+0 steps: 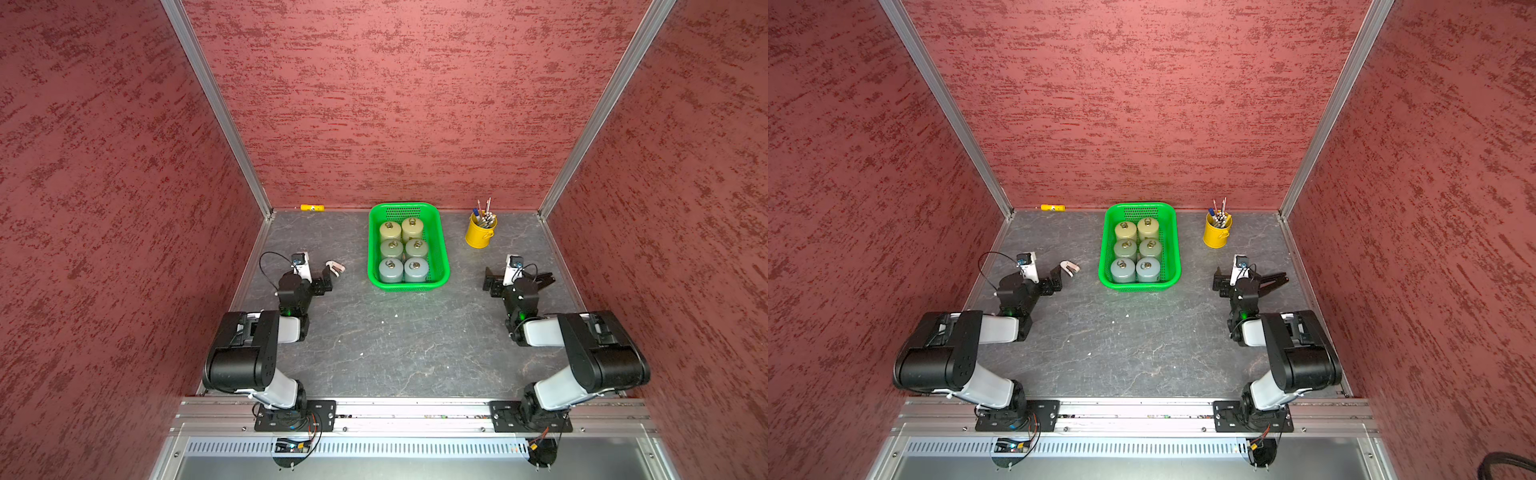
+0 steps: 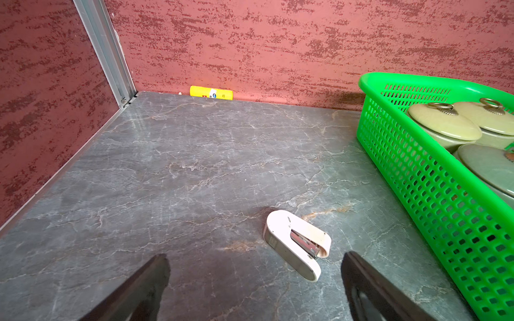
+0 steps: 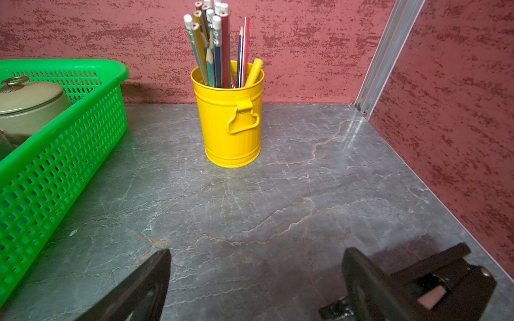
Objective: Take the tea canister out of the basket
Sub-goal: Pick up the tea canister from the basket.
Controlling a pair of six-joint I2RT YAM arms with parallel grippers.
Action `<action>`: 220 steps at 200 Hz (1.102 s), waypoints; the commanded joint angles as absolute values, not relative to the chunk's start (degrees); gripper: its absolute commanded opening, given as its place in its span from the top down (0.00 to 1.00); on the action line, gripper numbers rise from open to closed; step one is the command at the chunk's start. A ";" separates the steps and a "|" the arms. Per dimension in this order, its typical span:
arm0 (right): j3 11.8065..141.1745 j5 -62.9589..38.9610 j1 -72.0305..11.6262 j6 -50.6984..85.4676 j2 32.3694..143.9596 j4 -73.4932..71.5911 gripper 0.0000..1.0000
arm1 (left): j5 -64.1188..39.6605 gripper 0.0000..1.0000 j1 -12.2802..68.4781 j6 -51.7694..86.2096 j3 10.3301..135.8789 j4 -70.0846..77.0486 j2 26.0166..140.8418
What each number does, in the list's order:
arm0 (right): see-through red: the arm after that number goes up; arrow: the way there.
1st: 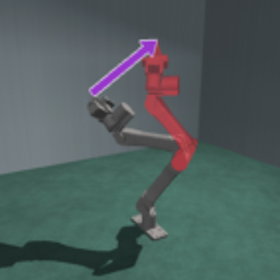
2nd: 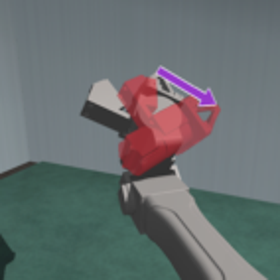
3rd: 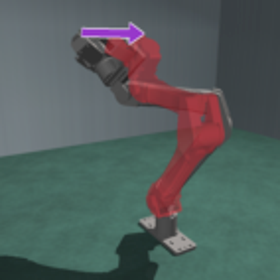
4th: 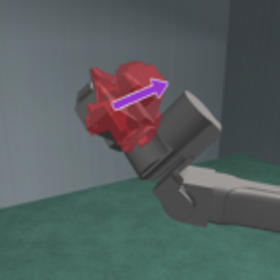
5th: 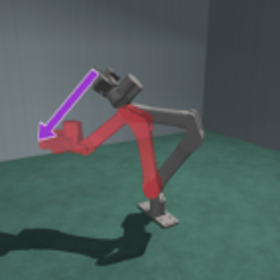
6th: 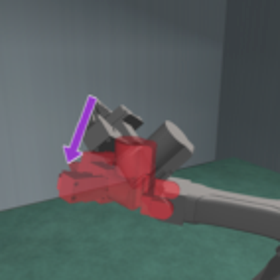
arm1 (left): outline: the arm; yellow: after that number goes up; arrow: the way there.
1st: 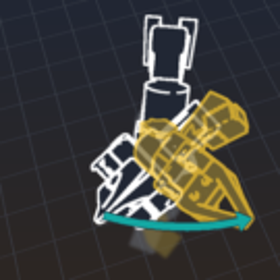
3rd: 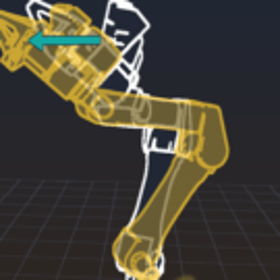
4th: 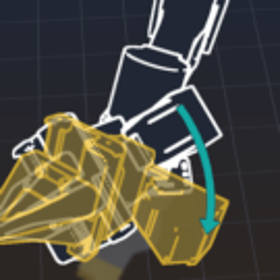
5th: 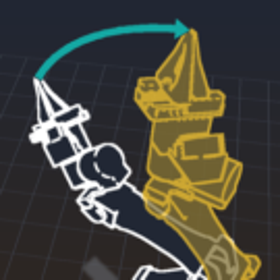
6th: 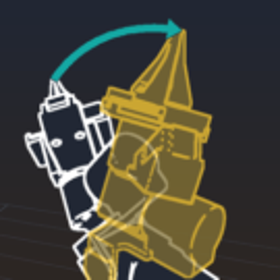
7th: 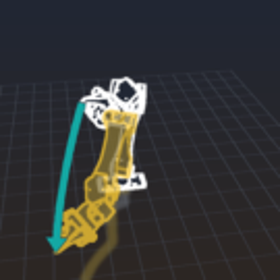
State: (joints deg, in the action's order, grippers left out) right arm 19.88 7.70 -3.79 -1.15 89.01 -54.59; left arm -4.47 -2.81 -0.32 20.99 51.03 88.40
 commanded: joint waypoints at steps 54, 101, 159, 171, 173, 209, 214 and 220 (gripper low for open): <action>21.80 5.27 -3.56 -2.63 74.43 -42.69 0.01 | -3.97 0.00 -2.61 0.47 29.10 30.62 73.52; 49.20 3.53 -5.15 3.69 66.08 4.68 0.01 | -6.80 0.00 0.36 7.45 40.81 9.27 66.14; 70.90 4.28 -21.75 2.46 74.55 34.90 0.01 | -0.05 0.00 15.61 1.25 49.08 -5.52 69.56; 74.76 5.34 -25.42 3.47 77.52 39.80 0.01 | 0.42 0.00 17.21 1.21 49.84 -6.02 70.94; 75.44 5.64 -26.00 3.75 78.16 40.51 0.01 | 0.41 0.00 17.44 1.20 49.97 -6.10 71.13; 82.36 6.65 -31.11 11.99 87.01 47.92 0.01 | -0.87 0.00 19.13 3.00 51.88 -8.40 73.04; 83.19 5.57 -31.53 12.80 88.01 48.68 0.01 | -0.78 0.00 19.24 3.30 51.86 -8.56 73.14; 83.99 4.56 -32.44 13.21 89.27 49.10 0.01 | -0.77 0.00 19.41 3.87 51.69 -8.67 73.05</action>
State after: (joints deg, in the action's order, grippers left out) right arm 80.23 5.23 -30.68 7.60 85.73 39.94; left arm -1.30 18.70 2.74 49.74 -6.13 73.21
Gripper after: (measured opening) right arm 0.987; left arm 0.997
